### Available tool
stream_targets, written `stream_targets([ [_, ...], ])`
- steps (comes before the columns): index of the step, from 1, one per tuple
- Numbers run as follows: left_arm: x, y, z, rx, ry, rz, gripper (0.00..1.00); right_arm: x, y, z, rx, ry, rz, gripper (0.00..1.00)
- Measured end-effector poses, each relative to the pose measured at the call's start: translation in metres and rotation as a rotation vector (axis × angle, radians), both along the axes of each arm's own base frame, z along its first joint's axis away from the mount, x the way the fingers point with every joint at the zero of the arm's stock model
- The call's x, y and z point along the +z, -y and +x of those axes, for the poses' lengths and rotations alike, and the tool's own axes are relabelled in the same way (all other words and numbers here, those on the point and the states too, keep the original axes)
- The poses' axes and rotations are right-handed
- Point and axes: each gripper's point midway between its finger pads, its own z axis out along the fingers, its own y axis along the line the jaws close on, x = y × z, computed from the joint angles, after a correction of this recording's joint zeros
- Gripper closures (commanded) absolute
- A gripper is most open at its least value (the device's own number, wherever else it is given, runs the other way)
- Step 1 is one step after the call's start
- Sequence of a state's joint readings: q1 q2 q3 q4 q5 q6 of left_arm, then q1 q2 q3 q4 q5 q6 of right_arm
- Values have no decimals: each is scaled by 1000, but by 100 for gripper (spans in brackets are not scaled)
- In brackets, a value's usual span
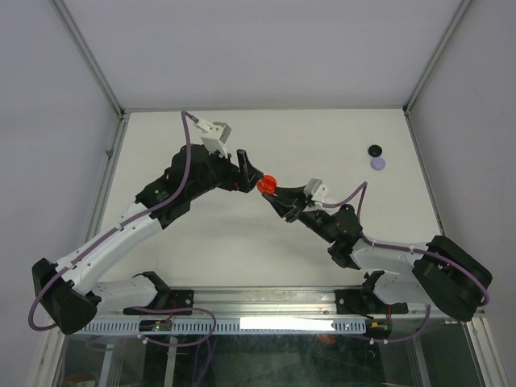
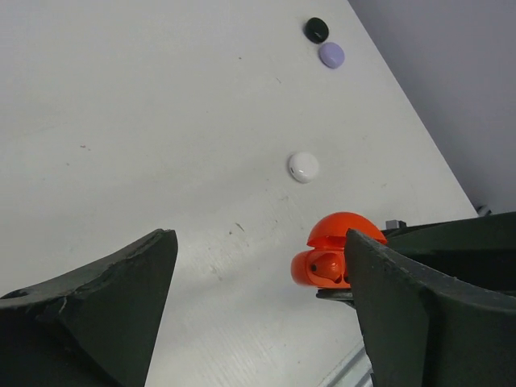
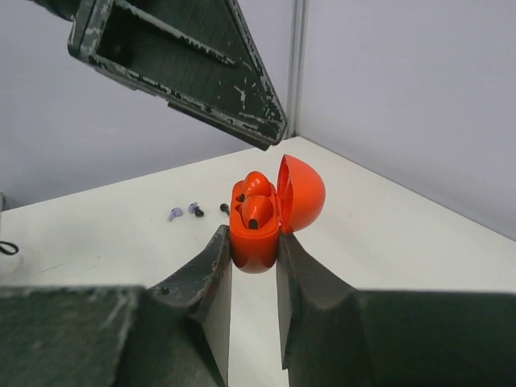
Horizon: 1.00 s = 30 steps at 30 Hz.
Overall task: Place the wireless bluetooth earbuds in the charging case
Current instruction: Close the charging case.
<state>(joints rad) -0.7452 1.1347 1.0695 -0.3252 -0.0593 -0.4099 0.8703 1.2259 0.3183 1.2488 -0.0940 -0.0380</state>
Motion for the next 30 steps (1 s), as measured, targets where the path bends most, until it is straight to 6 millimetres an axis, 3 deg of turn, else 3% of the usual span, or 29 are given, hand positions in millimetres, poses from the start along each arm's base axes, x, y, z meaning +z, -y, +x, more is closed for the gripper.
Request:
stream_targets([
  [8,13,11,-13,-190,-52,-124,12,-12,0,-4,111,-81,-24,100],
  [14,19,20,-27,-309,-81,-192,16,-7,-2,-11,209,-131,4,100],
  [24,0,40,-40,-444,-183,-231,25,6,-3,-18,304,-153,54,100],
  [30,6,45,-52,-526,-186,-273,29,2,-4,-19,347,-194,66,100],
])
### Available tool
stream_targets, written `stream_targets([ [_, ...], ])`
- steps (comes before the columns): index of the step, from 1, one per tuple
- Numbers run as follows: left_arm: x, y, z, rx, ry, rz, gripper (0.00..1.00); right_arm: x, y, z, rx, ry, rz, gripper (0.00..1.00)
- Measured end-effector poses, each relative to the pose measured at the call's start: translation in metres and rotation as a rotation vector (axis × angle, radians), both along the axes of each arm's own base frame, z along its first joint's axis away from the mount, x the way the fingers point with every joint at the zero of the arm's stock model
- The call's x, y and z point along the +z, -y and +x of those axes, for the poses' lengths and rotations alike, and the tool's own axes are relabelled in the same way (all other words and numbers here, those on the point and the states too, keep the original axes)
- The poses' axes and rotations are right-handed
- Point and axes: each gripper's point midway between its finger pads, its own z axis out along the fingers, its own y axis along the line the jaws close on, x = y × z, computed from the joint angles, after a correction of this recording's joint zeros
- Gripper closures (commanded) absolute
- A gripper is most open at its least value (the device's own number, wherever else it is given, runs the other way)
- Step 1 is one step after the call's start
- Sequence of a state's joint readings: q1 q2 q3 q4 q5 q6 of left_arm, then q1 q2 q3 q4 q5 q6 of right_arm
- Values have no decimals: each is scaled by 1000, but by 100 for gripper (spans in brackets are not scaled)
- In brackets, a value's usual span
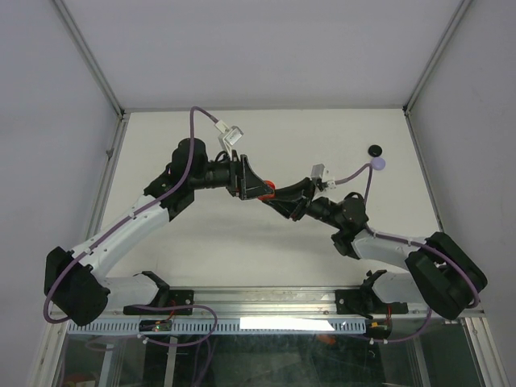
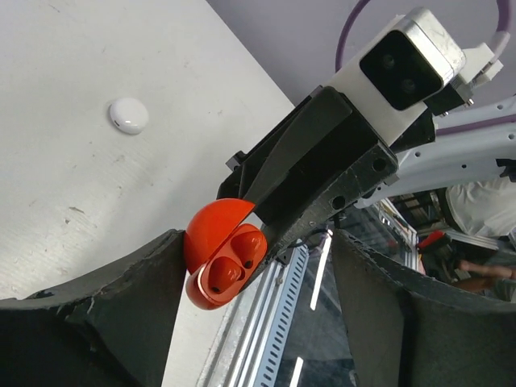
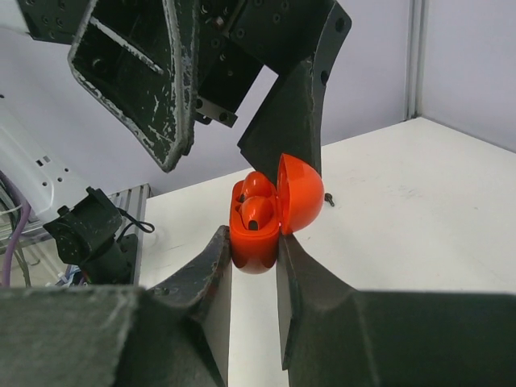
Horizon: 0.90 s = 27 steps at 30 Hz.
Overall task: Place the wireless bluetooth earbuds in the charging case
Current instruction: Close the charging case.
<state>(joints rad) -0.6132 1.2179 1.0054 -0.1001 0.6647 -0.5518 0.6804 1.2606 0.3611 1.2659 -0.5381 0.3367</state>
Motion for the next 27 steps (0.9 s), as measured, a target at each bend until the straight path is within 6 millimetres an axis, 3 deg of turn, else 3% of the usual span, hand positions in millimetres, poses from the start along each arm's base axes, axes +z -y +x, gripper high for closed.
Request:
stream_targets([
  [9,6,1,-2,-31,11,-44,33,3,0,-3,46,-18,21,100],
  [14,14,1,-7,-55,40,-68,33,-5,-1,-5,75,-58,-1,100],
  [21,25,-7,-10,-26,102,-77,25,-28,-1,-4,86,-151,-68,100],
  [25,15,-21,6,109,125,5,18,-43,10,7,25,-244,-116,100],
  [27,9,-30,17,192,135,59,9,-49,19,13,-22,-294,-138,100],
])
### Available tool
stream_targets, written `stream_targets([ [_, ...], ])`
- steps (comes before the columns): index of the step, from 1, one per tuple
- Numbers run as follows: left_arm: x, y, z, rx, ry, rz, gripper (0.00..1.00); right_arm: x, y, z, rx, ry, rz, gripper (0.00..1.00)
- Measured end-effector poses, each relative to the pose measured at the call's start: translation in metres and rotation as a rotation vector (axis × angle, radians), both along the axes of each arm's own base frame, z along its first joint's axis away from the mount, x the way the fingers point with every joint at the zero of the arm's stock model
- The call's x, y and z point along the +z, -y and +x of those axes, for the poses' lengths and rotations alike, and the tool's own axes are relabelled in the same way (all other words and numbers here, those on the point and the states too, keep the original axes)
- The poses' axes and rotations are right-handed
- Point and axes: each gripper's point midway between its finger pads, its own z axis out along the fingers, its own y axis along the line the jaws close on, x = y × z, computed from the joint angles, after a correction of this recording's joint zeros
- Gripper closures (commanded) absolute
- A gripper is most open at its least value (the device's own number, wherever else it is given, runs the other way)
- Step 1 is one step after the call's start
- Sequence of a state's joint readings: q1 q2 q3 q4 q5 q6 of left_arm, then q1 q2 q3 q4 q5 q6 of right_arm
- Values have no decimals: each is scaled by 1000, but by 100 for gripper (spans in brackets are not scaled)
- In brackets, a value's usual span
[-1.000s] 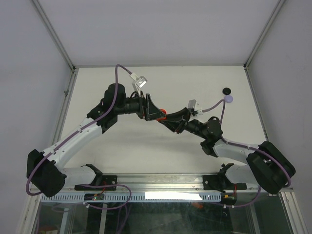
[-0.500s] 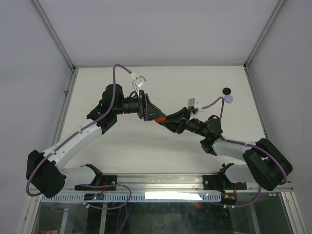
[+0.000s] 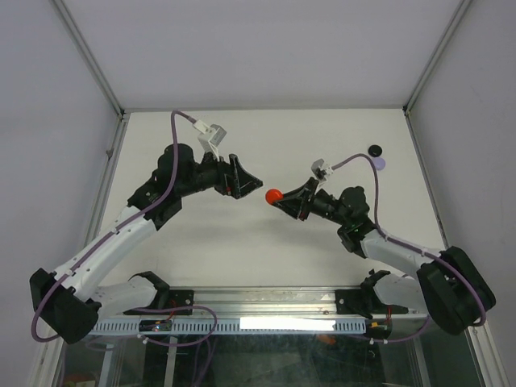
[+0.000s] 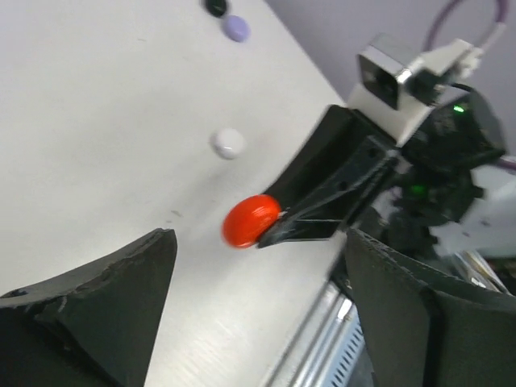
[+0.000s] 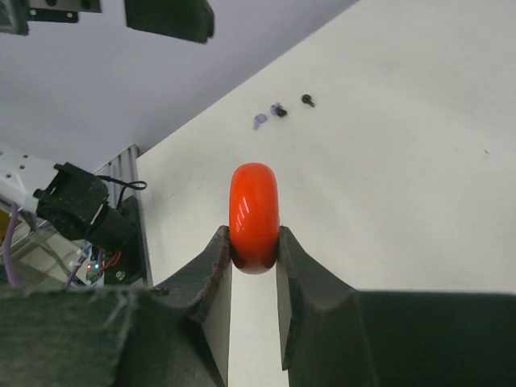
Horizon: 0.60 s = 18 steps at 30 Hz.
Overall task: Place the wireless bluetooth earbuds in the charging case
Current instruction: Close the charging case, then place the charging case at the center of the board.
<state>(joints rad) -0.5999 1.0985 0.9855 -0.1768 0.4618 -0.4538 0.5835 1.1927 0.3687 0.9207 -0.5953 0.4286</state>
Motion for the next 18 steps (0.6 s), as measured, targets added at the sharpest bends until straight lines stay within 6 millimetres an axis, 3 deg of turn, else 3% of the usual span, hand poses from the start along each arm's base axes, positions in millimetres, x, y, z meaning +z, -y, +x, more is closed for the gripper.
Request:
stream_targets([
  [3,-9,-21,16,144,20,81,1,-12,15,9,-76,-78,-46,100],
  [13,-13,-110,51,614,119,278,1,-87,81,36,-381,-425,-226,100],
  [18,-33,-147,61,793,120,388,1,-129,111,47,-514,-610,-278,99],
])
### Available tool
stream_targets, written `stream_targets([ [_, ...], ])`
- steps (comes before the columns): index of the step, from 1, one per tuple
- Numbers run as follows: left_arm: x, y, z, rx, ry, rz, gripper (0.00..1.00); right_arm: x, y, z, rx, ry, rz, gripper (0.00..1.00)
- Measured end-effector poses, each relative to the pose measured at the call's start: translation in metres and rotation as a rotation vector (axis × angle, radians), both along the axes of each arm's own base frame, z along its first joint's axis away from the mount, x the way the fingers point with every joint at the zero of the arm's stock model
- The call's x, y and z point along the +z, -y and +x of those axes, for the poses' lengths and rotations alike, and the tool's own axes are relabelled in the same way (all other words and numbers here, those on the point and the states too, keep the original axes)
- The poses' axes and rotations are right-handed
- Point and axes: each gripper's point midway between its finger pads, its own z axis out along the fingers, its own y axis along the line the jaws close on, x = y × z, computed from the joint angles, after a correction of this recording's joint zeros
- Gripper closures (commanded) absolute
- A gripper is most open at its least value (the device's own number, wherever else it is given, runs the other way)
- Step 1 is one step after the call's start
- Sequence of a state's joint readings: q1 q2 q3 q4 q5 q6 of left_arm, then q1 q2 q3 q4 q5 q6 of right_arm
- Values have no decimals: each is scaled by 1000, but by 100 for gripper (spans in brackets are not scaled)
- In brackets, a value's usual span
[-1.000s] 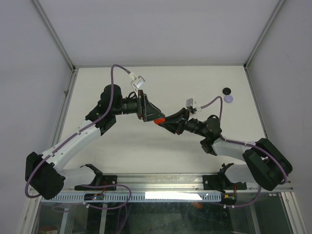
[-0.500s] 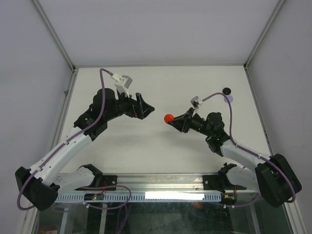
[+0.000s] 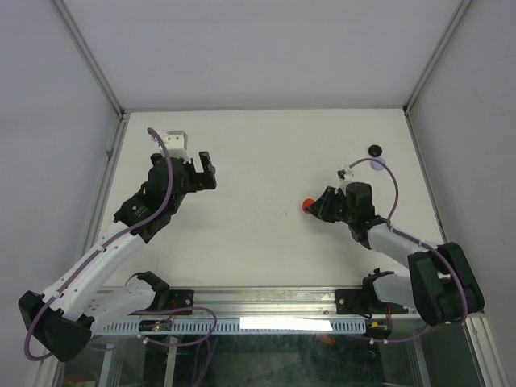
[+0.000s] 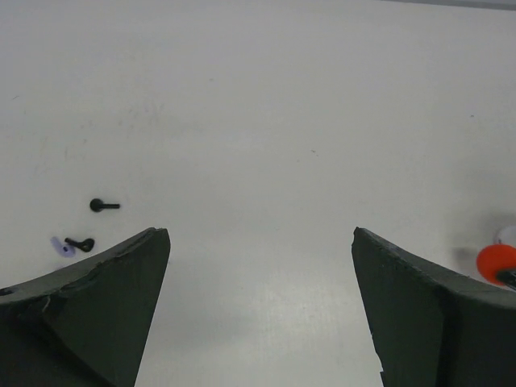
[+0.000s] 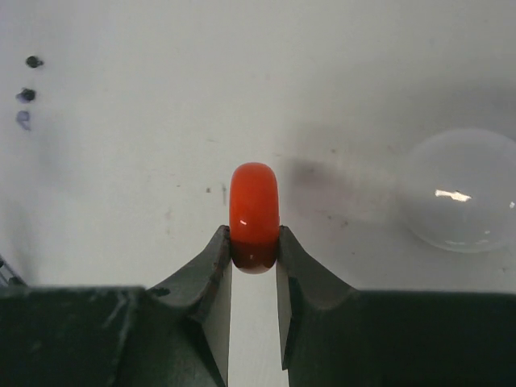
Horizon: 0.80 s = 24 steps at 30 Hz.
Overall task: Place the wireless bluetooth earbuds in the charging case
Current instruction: Place the charging case at the center of the board.
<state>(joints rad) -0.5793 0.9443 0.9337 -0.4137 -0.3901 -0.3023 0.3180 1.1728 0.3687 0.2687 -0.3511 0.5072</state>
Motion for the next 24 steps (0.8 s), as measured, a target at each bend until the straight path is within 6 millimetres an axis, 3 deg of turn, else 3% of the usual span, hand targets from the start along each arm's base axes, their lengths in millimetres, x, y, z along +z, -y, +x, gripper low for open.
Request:
stream_targets([
  [6,-26,-28,1,122,-34,85,1,-41,15,3,-95,-166,-33,93],
  [16,-37,-55,6,213,-52,116,1,-40,32,36,-205,-165,-84,53],
  [24,-34,-62,7,215,-51,87,1,-27,39,41,-211,-175,-147,39],
])
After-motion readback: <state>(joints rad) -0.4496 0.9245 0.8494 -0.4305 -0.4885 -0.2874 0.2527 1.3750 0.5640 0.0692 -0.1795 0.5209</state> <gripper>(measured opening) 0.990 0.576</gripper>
